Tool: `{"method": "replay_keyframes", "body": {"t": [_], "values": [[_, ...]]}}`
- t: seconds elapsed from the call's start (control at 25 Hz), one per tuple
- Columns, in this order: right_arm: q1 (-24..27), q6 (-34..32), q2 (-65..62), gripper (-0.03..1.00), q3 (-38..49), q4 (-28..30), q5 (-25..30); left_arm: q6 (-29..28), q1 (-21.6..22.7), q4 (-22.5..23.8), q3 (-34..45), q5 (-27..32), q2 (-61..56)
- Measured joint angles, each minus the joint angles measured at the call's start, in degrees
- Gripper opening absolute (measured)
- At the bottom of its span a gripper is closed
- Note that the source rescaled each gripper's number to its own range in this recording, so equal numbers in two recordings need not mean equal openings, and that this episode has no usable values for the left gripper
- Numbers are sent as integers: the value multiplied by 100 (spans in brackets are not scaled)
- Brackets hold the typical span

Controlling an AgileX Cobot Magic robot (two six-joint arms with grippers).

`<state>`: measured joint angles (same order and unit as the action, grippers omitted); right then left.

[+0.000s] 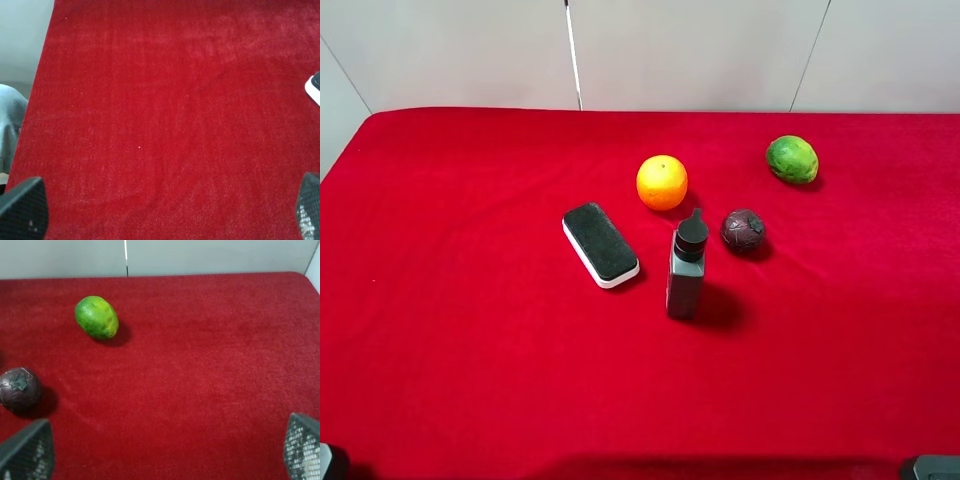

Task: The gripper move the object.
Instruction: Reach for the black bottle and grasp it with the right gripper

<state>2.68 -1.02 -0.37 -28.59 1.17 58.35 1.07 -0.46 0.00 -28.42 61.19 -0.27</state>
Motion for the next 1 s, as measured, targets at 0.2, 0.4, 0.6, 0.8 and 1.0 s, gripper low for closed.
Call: {"method": "replay_keyframes", "body": {"t": [0.2,0.4,0.6,0.8,1.0], "values": [[0,0,0,100,0,0,0,0,0,0,0,0,0],[0,6,0,100,0,-46,0,0,0,0,0,0,0],[0,261,46,100,-197,-209,19,0,0,0,0,0,0],[0,436,815,100,-891,-327,265,0,0,0,0,0,0],[0,460,1790,100,-1629,-633,702,0,0,0,0,0,0]]}}
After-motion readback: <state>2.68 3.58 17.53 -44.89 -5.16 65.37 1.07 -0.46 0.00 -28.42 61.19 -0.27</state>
